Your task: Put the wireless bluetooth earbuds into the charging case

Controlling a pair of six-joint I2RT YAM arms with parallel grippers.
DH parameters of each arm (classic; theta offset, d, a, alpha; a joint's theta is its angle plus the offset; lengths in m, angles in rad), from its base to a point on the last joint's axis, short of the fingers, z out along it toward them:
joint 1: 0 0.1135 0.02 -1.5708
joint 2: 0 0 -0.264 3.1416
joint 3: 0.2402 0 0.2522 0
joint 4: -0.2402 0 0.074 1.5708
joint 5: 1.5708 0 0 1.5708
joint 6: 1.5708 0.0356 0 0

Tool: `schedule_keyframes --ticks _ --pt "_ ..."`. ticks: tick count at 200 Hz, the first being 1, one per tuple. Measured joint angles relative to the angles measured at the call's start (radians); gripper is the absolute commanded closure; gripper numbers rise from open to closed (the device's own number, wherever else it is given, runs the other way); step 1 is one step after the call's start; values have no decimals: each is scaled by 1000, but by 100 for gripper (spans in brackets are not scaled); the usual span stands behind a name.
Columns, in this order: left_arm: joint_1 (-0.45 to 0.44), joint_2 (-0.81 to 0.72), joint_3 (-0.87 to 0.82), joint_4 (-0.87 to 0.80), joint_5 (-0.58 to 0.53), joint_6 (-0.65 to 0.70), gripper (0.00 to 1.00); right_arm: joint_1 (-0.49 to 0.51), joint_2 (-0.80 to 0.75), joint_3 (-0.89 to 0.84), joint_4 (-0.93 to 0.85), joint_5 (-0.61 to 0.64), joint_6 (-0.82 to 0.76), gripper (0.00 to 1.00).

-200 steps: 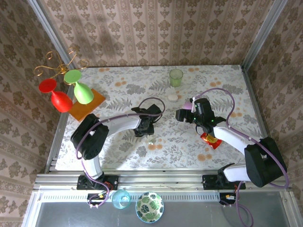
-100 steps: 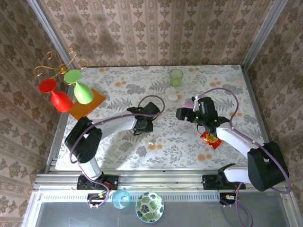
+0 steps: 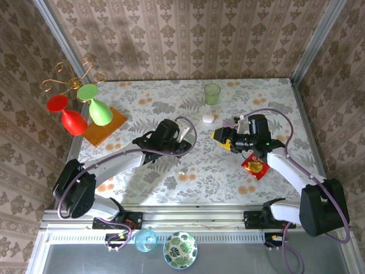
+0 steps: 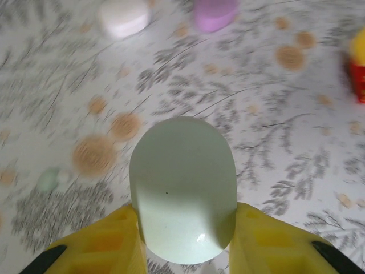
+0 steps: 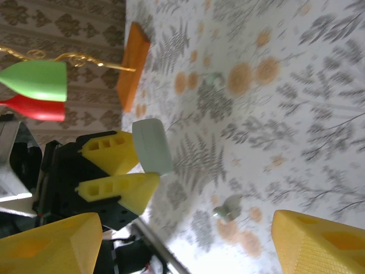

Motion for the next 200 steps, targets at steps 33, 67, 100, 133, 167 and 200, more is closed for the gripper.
schedule_keyframes --ticks 33,67,100,133,167,200 --pt "-8 -58 -53 103 117 162 76 18 2 0 37 -81 61 28" --pt "-20 -68 -77 139 206 270 76 70 17 0 58 -117 76 33" --pt "-29 -69 -77 147 255 314 77 105 32 9 55 -120 71 41" --pt "-35 -68 -77 150 277 332 77 128 63 24 60 -121 71 59" --pt "-38 -68 -77 142 277 336 77 132 75 26 72 -127 78 75" --pt "-35 -68 -79 158 274 330 42 131 75 26 92 -132 102 79"
